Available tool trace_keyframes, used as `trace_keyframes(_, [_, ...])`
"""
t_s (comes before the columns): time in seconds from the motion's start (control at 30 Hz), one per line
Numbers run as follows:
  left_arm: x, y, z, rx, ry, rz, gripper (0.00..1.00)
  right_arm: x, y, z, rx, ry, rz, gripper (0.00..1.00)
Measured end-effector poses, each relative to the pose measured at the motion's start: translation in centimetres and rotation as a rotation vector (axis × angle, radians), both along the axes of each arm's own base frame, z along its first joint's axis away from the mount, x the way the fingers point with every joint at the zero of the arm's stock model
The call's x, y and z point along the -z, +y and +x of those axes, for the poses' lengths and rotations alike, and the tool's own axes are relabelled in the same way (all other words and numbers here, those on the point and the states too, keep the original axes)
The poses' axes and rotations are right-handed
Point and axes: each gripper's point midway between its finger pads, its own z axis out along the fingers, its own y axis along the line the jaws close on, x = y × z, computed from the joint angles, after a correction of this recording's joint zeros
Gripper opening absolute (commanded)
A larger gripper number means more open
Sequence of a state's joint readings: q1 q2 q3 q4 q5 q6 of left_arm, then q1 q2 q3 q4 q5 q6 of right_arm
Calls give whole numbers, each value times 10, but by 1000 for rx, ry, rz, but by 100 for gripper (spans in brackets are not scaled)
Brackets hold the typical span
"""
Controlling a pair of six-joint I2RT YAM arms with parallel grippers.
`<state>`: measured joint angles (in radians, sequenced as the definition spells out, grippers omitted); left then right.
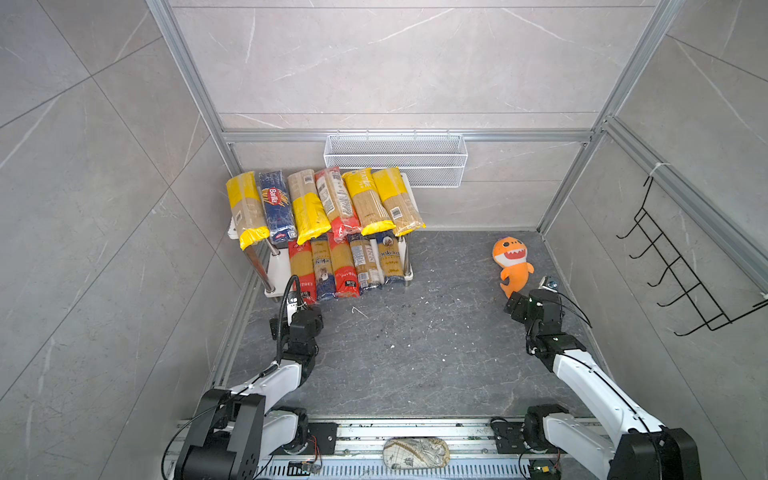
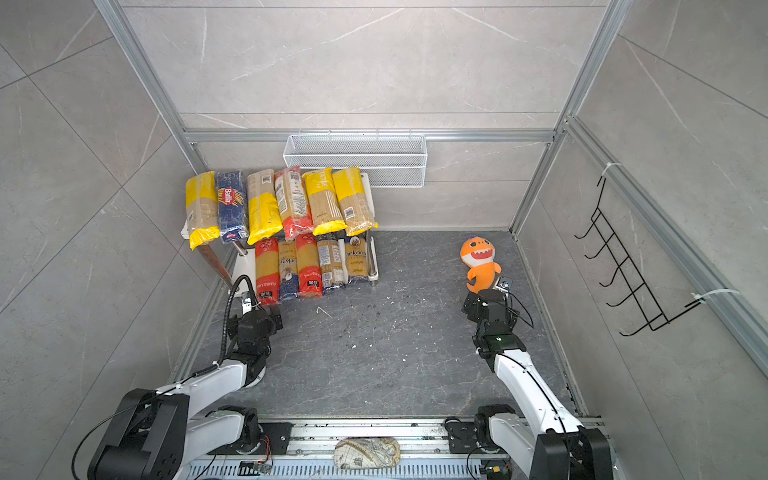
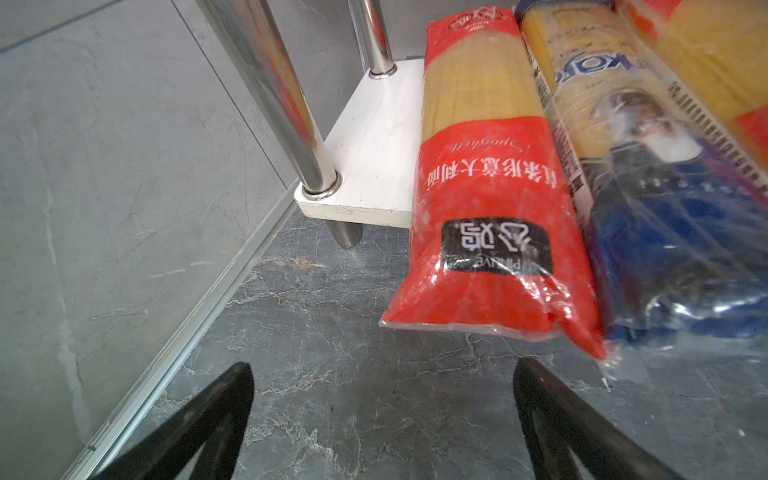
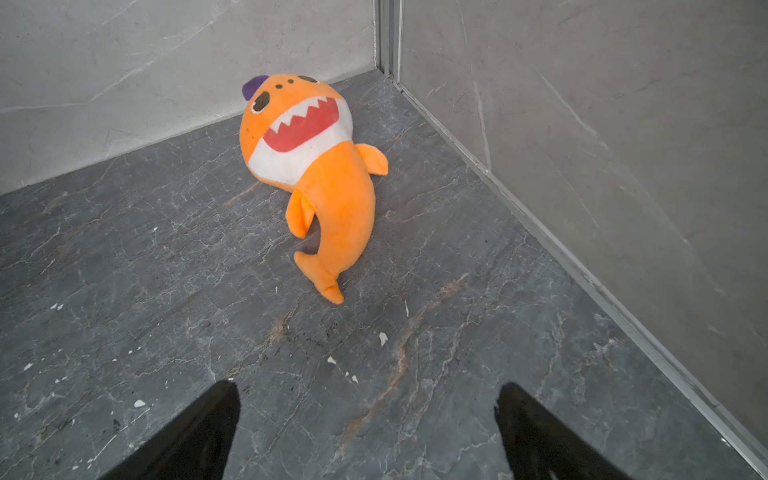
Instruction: Place and organize the pasta boxes and bags onto the shelf
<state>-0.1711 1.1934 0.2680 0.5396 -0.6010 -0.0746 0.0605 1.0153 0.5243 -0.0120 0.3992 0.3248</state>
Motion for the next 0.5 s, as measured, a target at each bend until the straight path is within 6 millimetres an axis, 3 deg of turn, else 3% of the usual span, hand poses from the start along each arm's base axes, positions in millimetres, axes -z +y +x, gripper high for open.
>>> trace_keyframes(0.5, [11,-10,28,91,26,5,98,41,-15,11,60,51,48,100])
